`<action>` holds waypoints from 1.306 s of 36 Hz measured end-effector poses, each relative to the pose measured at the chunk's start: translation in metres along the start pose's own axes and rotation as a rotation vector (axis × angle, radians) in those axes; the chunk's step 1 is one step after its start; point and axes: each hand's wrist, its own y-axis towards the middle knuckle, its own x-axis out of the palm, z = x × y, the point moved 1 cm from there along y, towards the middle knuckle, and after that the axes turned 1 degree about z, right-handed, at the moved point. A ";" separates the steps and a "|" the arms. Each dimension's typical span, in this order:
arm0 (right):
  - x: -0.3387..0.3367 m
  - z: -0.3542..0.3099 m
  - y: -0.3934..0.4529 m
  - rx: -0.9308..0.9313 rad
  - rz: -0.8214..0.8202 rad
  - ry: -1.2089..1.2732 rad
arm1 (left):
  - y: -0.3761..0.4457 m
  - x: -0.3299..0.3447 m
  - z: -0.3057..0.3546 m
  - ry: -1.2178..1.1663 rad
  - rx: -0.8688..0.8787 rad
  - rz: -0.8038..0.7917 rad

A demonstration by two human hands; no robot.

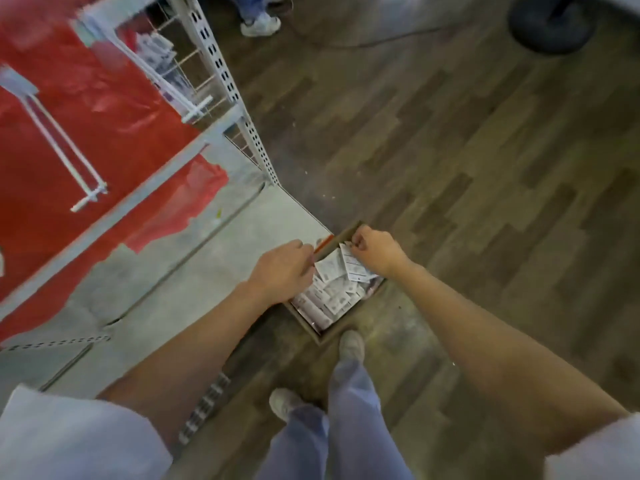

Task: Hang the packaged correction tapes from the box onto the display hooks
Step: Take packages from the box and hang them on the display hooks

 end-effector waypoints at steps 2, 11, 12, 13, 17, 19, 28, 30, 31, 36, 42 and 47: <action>0.013 0.018 0.006 0.060 -0.041 0.009 | 0.007 0.012 -0.001 0.004 -0.016 -0.042; 0.061 0.072 0.044 0.201 -0.150 0.067 | 0.041 0.068 -0.015 -0.024 -0.107 -0.121; 0.068 0.077 0.049 0.219 -0.149 0.097 | 0.046 0.077 -0.018 -0.020 -0.120 -0.133; 0.075 0.083 0.054 0.230 -0.150 0.119 | 0.051 0.086 -0.021 -0.014 -0.135 -0.138; 0.108 0.106 0.083 0.279 -0.169 0.181 | 0.080 0.129 -0.036 0.007 -0.233 -0.124; 0.128 0.121 0.103 0.291 -0.169 0.183 | 0.101 0.159 -0.047 0.005 -0.259 -0.127; 0.235 0.188 0.200 0.321 -0.183 0.085 | 0.195 0.309 -0.100 -0.020 -0.335 -0.237; 0.257 0.199 0.214 0.313 -0.163 0.014 | 0.211 0.339 -0.109 -0.092 -0.399 -0.238; 0.267 0.204 0.220 0.307 -0.147 -0.027 | 0.219 0.352 -0.113 -0.136 -0.433 -0.239; 0.298 0.224 0.242 0.286 -0.107 -0.126 | 0.251 0.396 -0.125 -0.494 -0.698 -0.265; 0.305 0.221 0.242 0.273 -0.087 -0.107 | 0.257 0.402 -0.131 -0.707 -0.845 -0.171; 0.283 0.203 0.224 0.296 -0.076 -0.092 | 0.242 0.372 -0.110 -0.869 -0.791 -0.124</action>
